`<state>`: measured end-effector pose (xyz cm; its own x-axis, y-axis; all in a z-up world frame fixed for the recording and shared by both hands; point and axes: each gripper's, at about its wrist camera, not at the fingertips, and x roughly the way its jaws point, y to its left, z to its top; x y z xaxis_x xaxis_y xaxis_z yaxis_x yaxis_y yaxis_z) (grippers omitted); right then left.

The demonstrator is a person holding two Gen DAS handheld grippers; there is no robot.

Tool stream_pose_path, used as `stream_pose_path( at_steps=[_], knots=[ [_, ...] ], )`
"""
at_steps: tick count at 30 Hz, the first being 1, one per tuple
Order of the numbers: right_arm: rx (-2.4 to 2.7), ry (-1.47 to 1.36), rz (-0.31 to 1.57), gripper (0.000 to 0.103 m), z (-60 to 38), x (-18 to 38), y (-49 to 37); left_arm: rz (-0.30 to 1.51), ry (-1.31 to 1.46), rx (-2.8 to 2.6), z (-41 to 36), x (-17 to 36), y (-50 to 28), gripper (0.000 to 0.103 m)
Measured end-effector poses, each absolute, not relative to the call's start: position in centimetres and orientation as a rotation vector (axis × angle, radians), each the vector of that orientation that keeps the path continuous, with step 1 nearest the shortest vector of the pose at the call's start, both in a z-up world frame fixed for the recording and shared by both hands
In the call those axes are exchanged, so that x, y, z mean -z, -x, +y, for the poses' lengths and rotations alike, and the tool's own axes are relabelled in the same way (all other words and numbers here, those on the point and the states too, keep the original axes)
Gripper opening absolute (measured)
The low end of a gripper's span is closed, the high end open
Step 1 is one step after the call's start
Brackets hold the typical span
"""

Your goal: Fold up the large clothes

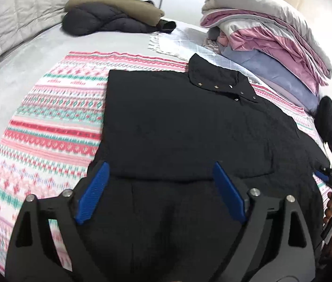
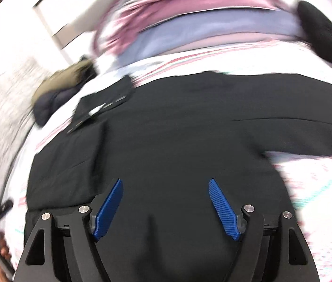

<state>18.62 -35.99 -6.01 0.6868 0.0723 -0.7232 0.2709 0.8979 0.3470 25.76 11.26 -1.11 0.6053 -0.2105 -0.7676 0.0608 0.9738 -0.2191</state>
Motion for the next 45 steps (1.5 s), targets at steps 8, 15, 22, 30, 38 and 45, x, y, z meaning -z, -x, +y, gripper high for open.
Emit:
stream_pose_path(
  at_steps=[8, 15, 22, 30, 38, 45],
  knots=[
    [0.458, -0.63, 0.811, 0.078, -51.2, 7.8, -11.3, 0.965, 0.383, 0.074, 12.3, 3.1, -23.5, 0.092],
    [0.593, -0.819, 0.767, 0.078, -59.1, 9.9, -7.4, 0.95, 0.343, 0.047, 10.9, 4.5, -23.4, 0.092],
    [0.64, -0.867, 0.656, 0.078, -62.8, 10.6, -7.9, 0.931, 0.235, 0.003, 10.8, 5.0, -24.0, 0.092],
    [0.735, -0.95, 0.564, 0.016, -66.0, 9.9, -9.1, 0.908, 0.201, -0.003, 12.1, 5.3, -24.0, 0.092],
    [0.611, -0.742, 0.318, 0.009, -60.1, -0.7, -9.7, 0.9, 0.258, 0.066, 12.3, 4.7, -23.8, 0.092],
    [0.447, -0.412, 0.272, 0.009, -48.6, -8.4, -13.8, 0.886, 0.276, 0.09, 12.4, 4.1, -23.5, 0.092]
  ],
)
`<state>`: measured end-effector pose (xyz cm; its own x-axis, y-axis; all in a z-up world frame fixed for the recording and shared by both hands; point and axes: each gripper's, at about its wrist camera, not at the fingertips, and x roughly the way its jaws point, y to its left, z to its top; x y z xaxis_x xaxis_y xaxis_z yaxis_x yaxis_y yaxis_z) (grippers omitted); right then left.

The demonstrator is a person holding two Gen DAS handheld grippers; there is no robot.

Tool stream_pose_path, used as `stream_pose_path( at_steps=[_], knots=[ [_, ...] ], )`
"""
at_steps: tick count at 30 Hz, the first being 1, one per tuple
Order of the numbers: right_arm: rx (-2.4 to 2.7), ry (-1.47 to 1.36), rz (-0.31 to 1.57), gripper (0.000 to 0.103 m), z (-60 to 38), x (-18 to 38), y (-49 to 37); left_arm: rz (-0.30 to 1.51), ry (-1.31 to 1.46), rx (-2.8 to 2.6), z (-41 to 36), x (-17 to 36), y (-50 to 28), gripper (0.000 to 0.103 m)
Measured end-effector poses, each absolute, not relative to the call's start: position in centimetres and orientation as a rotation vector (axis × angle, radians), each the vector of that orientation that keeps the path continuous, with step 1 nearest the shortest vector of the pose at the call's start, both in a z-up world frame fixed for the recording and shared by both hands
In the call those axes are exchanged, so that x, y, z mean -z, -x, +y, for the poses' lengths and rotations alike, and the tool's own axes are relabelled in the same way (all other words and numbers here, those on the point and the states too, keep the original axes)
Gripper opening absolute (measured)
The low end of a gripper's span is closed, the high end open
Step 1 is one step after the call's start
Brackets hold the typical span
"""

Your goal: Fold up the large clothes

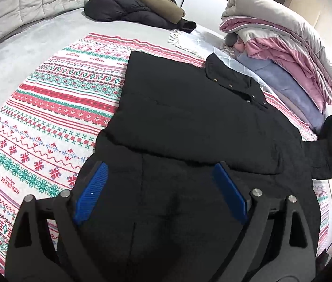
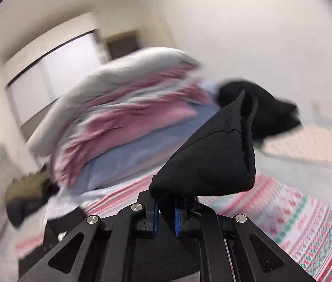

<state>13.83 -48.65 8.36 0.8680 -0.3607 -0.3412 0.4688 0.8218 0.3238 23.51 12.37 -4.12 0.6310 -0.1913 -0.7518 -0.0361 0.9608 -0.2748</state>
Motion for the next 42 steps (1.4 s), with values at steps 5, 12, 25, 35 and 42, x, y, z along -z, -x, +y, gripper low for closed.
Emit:
stream_pose_path(
  at_steps=[5, 12, 25, 35, 42],
  knots=[
    [0.266, -0.184, 0.296, 0.009, -37.3, -9.9, -17.4, 0.89, 0.269, 0.098, 12.4, 4.2, -23.5, 0.092],
    [0.02, 0.007, 0.47, 0.013, -22.4, -4.0, -22.4, 0.906, 0.267, 0.11, 12.2, 4.7, -23.7, 0.092],
    [-0.235, -0.29, 0.886, 0.072, -19.9, 7.2, -22.9, 0.893, 0.22, 0.231, 8.9, 3.7, -23.5, 0.092],
    [-0.036, -0.437, 0.848, 0.072, -28.5, 6.4, -16.7, 1.001, 0.236, 0.49, -2.3, 5.3, -30.3, 0.078],
    [0.003, -0.497, 0.827, 0.072, -30.7, 7.8, -17.1, 0.985, 0.392, 0.526, -4.9, 7.1, -32.0, 0.012]
  ],
)
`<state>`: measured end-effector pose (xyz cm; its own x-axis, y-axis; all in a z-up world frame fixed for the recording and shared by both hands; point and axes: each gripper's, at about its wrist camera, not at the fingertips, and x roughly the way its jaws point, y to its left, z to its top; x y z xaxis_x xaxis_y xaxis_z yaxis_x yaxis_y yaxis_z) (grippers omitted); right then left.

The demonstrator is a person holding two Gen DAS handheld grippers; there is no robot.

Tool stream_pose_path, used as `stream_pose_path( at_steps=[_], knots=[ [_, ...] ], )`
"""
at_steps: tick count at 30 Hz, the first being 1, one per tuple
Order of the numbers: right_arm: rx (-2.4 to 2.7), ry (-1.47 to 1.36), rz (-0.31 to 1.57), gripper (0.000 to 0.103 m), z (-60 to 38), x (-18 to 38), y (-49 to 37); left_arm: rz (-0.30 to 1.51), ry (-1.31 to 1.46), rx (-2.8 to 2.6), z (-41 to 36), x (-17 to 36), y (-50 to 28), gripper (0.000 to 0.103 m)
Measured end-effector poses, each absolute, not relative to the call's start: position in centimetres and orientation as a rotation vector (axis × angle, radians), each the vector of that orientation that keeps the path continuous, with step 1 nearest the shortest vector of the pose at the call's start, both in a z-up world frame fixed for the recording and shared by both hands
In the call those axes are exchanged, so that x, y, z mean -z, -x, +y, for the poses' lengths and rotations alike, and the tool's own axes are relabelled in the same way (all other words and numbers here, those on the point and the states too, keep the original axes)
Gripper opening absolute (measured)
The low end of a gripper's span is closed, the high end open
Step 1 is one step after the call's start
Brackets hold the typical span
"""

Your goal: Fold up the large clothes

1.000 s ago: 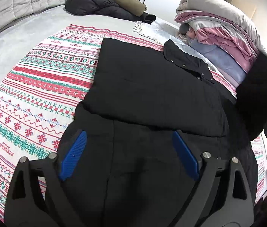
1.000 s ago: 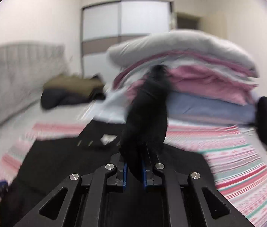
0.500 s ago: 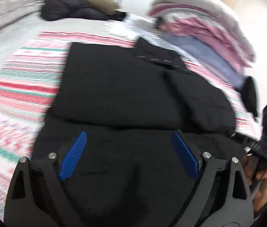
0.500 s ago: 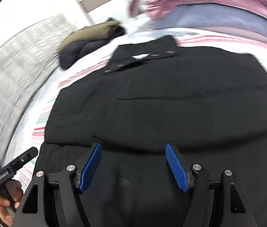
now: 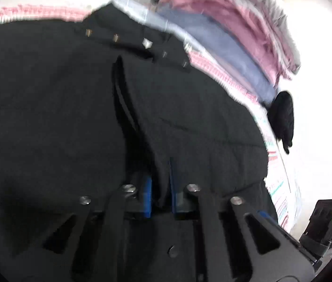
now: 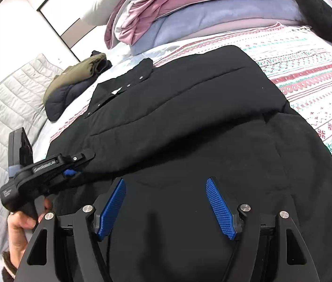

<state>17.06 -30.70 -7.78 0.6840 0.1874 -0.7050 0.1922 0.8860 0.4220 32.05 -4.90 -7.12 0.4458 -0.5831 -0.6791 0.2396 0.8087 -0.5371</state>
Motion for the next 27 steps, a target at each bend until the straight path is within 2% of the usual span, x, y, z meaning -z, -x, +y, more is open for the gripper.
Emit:
stream_pose_path(
  at_steps=[2, 4, 6, 9, 10, 12, 13, 20, 22, 24, 26, 27],
  knots=[
    [0.016, -0.493, 0.833, 0.072, -31.2, 8.0, -17.1, 0.91, 0.362, 0.478, -4.2, 6.0, -30.9, 0.012],
    [0.036, -0.491, 0.832, 0.072, -31.6, 8.3, -17.2, 0.929, 0.274, 0.331, -4.0, 6.3, -30.5, 0.014],
    [0.043, -0.505, 0.836, 0.072, -31.8, 8.5, -17.5, 0.973, 0.225, 0.258, -4.1, 7.2, -30.7, 0.024],
    [0.039, -0.525, 0.838, 0.072, -32.1, 8.7, -17.6, 0.921, 0.247, 0.24, -4.0, 6.0, -30.0, 0.027],
    [0.035, -0.526, 0.836, 0.072, -32.3, 8.8, -17.4, 0.869, 0.244, 0.243, -3.9, 5.2, -29.4, 0.03],
    [0.042, -0.524, 0.827, 0.072, -32.5, 8.6, -17.3, 0.752, 0.244, 0.273, -3.9, 3.7, -28.5, 0.047],
    [0.047, -0.52, 0.823, 0.072, -32.6, 8.6, -17.3, 0.712, 0.24, 0.296, -3.8, 3.1, -28.3, 0.05],
    [0.094, -0.393, 0.647, 0.072, -34.8, 6.8, -18.6, 0.805, 0.108, 0.403, -7.0, 6.2, -29.2, 0.052],
    [0.08, -0.446, 0.658, 0.072, -36.9, 7.8, -19.4, 0.782, 0.045, 0.415, -7.5, 6.9, -28.4, 0.054],
    [0.041, -0.559, 0.659, 0.072, -40.1, 9.7, -20.2, 0.768, 0.032, 0.448, -7.7, 7.1, -27.8, 0.066],
    [0.041, -0.669, 0.618, 0.069, -43.1, 11.1, -20.1, 0.763, 0.038, 0.501, -7.8, 7.0, -27.6, 0.073],
    [0.047, -0.777, 0.579, 0.065, -45.4, 12.1, -19.6, 0.764, 0.044, 0.518, -7.9, 7.1, -27.9, 0.073]
  ],
)
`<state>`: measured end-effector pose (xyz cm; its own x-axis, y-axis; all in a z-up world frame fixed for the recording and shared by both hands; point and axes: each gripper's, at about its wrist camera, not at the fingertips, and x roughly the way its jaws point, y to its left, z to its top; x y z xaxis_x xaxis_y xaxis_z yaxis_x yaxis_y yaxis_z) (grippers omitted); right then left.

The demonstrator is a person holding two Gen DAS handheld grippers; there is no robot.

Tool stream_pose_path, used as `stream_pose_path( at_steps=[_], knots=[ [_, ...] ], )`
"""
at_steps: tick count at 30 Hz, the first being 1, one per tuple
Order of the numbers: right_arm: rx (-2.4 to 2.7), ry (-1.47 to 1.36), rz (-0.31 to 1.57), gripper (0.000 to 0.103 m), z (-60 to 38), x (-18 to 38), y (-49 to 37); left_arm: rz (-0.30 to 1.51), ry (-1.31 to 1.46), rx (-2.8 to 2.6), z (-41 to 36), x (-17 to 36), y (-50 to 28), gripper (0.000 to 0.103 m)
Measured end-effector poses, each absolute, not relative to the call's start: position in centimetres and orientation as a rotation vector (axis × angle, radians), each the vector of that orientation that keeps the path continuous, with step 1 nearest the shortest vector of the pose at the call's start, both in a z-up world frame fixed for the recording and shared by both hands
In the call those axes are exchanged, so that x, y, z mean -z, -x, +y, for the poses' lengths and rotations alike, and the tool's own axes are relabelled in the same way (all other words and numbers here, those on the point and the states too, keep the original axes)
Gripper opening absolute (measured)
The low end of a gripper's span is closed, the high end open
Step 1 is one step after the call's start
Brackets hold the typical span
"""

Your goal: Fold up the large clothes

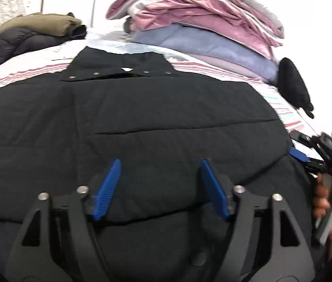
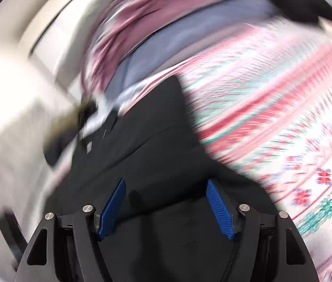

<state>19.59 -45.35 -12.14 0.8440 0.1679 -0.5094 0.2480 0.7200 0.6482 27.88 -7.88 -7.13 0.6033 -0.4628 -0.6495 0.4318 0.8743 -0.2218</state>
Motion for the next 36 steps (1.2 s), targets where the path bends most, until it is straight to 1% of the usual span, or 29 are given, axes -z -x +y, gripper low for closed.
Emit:
stream_pose_path(
  at_steps=[2, 3, 7, 9, 11, 14, 16, 18, 20, 22, 23, 25, 26, 27, 31, 36],
  knots=[
    [0.014, -0.915, 0.551, 0.05, -47.7, 13.5, -19.0, 0.775, 0.051, 0.539, -8.0, 7.4, -28.0, 0.073],
    [0.013, -0.931, 0.553, 0.048, -48.0, 13.7, -18.9, 0.779, 0.048, 0.536, -8.1, 7.4, -28.1, 0.073],
    [0.015, -0.82, 0.585, 0.049, -46.6, 12.0, -19.2, 0.76, 0.039, 0.527, -8.4, 6.9, -27.5, 0.074],
    [0.003, -0.797, 0.568, 0.05, -46.4, 10.9, -19.0, 0.759, 0.068, 0.54, -8.1, 6.8, -27.4, 0.074],
    [0.073, -0.768, 0.51, 0.05, -46.9, 10.0, -18.0, 0.776, 0.074, 0.539, -8.1, 7.1, -27.5, 0.074],
    [0.14, -0.821, 0.558, 0.05, -48.6, 11.2, -17.4, 0.804, 0.046, 0.523, -8.6, 7.1, -27.6, 0.074],
    [0.123, -0.849, 0.576, 0.05, -49.1, 10.8, -16.9, 0.826, 0.021, 0.524, -8.8, 6.3, -26.9, 0.077],
    [0.117, -0.786, 0.567, 0.055, -48.7, 8.5, -16.2, 0.845, 0.025, 0.527, -8.6, 5.3, -25.8, 0.082],
    [0.122, -0.683, 0.55, 0.075, -47.4, 5.3, -15.0, 0.859, 0.029, 0.52, -7.8, 4.1, -24.5, 0.083],
    [0.095, -0.59, 0.537, 0.083, -45.6, 2.5, -13.3, 0.874, 0.014, 0.5, -6.9, 3.0, -23.2, 0.084],
    [0.076, -0.547, 0.535, 0.084, -45.2, 1.6, -12.4, 0.878, 0.003, 0.485, -6.1, 2.2, -22.3, 0.085],
    [0.053, -0.453, 0.541, 0.084, -43.8, -0.3, -10.5, 0.882, -0.028, 0.453, -4.8, 0.8, -20.6, 0.092],
    [0.053, -0.403, 0.554, 0.084, -43.0, -1.2, -9.6, 0.883, -0.048, 0.428, -4.1, 0.0, -19.5, 0.097],
    [0.054, -0.376, 0.563, 0.084, -42.5, -1.8, -8.8, 0.881, -0.061, 0.402, -3.2, -0.7, -18.4, 0.099],
    [0.005, -0.301, 0.596, 0.085, -40.3, -3.9, -5.0, 0.882, -0.067, 0.362, 0.3, -2.8, -14.4, 0.099],
    [-0.072, -0.279, 0.635, 0.085, -38.6, -3.8, -0.4, 0.887, -0.098, 0.325, 4.7, -3.9, -9.5, 0.099]
  ],
)
